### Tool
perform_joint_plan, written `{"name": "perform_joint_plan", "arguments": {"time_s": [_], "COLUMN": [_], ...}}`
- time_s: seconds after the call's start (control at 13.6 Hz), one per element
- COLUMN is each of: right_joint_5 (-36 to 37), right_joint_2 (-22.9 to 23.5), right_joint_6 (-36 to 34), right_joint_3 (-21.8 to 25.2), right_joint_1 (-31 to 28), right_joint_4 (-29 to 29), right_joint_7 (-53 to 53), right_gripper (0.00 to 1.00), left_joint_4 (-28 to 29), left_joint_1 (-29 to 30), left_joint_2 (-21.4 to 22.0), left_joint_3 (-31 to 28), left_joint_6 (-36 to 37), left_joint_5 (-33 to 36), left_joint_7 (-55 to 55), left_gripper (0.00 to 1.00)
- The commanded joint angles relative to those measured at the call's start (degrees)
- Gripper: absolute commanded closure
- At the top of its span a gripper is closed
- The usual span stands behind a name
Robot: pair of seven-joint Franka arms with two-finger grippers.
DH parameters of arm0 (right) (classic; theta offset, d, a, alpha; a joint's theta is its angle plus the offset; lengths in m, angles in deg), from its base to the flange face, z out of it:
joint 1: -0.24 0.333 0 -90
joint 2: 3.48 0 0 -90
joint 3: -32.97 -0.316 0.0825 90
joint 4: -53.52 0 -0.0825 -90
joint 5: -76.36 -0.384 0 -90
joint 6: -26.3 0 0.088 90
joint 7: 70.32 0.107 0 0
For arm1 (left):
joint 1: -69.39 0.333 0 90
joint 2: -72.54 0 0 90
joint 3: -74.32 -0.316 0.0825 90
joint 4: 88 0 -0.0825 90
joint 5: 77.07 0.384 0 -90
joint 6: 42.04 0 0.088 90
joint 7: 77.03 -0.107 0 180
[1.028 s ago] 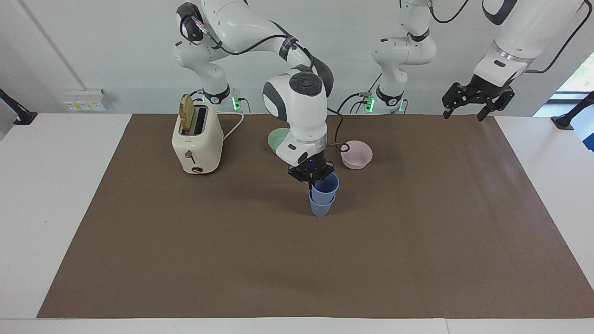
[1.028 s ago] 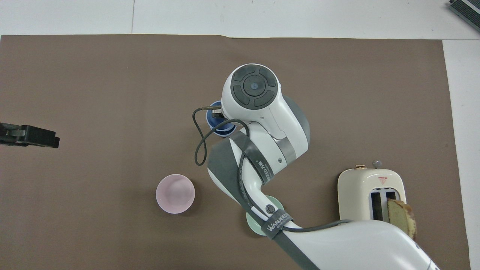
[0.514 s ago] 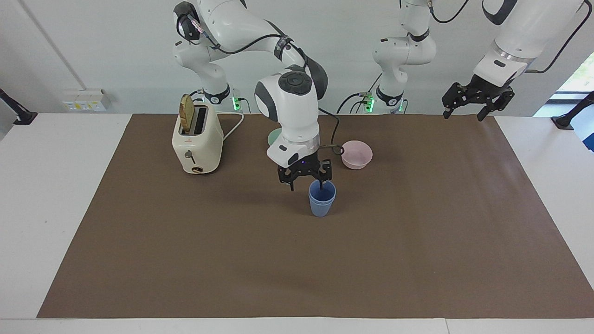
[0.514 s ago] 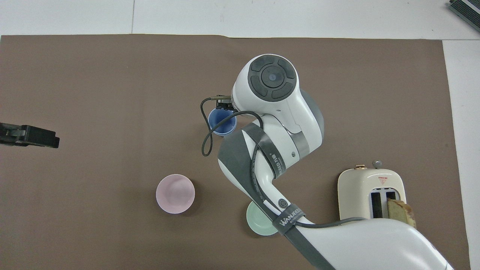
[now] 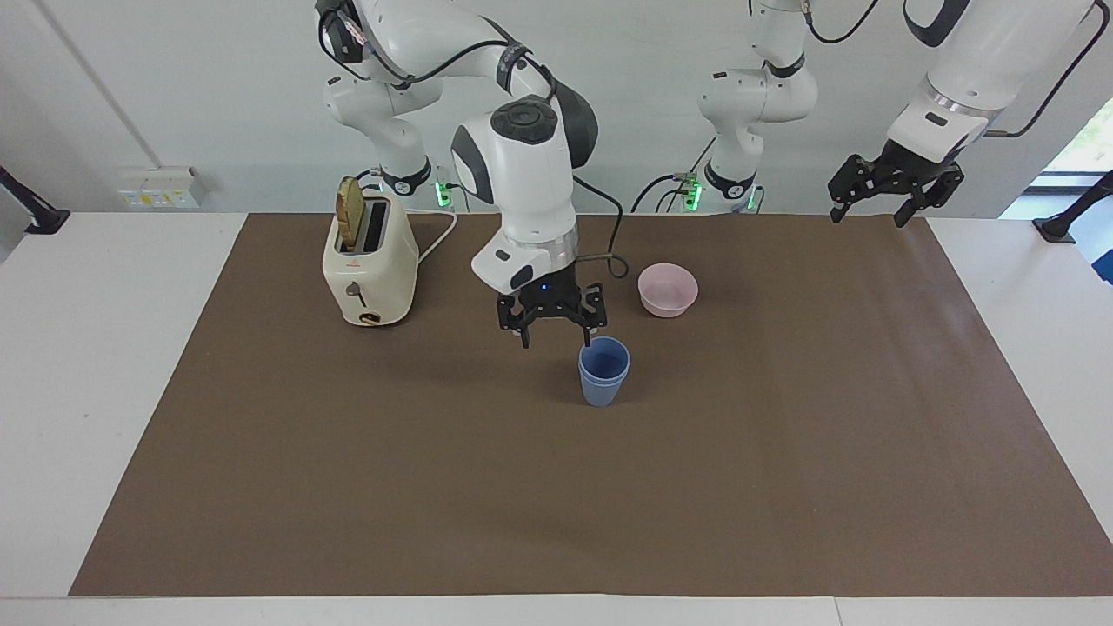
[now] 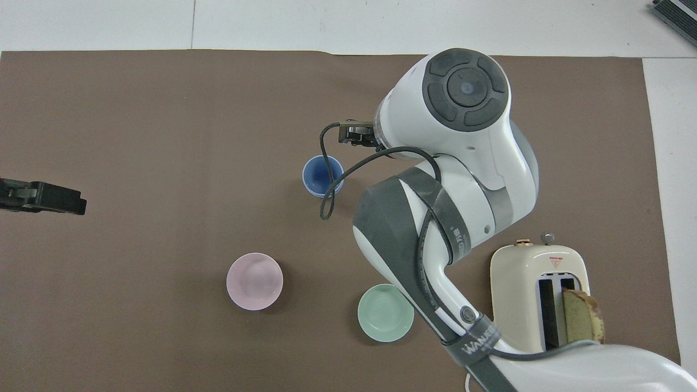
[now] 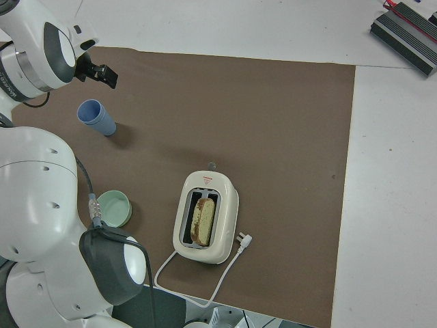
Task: Stack blue cups with both arms
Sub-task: 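Open the right gripper and lift it away from the stacked cups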
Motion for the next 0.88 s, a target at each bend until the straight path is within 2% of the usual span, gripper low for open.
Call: {"name": "perform_joint_plan", "arguments": {"time_s": [0.0, 0.37, 0.59, 0.81], "right_joint_5": [0.4, 0.4, 0.0, -0.7], "right_joint_2": [-3.6, -13.2, -17.0, -18.5], "right_joint_6": [-3.0, -9.4, -15.6, -19.4], "right_joint_3": [-0.3, -0.3, -0.3, -0.3], "right_joint_1": [-2.1, -7.4, -11.8, -14.2], "right_joint_4": [1.0, 5.7, 5.6, 5.2], "right_joint_7": [0.2, -3.2, -7.1, -9.0], "right_gripper": [0.0, 0.0, 0.0, 0.0], "left_joint_4": [-0.3, -0.3, -0.5, -6.6], "left_joint_1": [0.6, 0.6, 0.6, 0.7], "left_joint_2": [0.5, 0.5, 0.2, -3.4], "left_joint_3": [0.2, 0.2, 0.2, 0.2], "left_joint_6": [1.0, 1.0, 0.0, 4.2], "left_joint_5": [0.5, 0.4, 0.6, 1.0], "left_joint_7": [-0.4, -0.4, -0.8, -0.9], "left_gripper": [0.0, 0.0, 0.0, 0.0]}}
